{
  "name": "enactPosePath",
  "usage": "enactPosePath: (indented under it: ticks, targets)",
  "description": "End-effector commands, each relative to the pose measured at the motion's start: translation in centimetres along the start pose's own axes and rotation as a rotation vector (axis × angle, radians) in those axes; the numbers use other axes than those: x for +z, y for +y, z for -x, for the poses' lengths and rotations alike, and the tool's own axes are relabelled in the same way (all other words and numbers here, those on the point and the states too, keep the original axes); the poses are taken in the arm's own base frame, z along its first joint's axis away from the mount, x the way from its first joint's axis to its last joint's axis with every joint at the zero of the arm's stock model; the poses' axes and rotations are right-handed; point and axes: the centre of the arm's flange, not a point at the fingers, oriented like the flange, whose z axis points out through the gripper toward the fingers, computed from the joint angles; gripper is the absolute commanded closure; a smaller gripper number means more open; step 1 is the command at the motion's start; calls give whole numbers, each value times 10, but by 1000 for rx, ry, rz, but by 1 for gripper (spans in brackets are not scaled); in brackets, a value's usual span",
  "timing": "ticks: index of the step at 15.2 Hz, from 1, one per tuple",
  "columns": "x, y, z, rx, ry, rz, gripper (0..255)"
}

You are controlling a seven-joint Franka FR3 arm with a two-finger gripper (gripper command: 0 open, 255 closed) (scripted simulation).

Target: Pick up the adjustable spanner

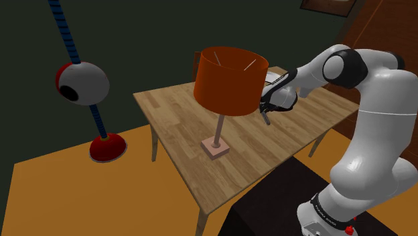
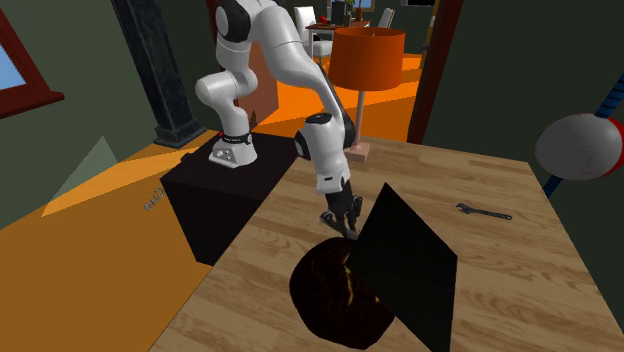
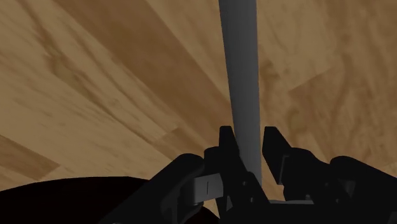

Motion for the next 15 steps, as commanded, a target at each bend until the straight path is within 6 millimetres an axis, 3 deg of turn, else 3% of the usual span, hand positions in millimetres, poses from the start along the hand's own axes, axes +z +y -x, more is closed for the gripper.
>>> enactPosePath:
  ticks: [1,13,15]
  targets:
    - [-9,1,-3,4,-1,2,255]
    - [-68,-4,-27,4,-1,2,255]
    - [-69,-4,-27,4,-1,2,255]
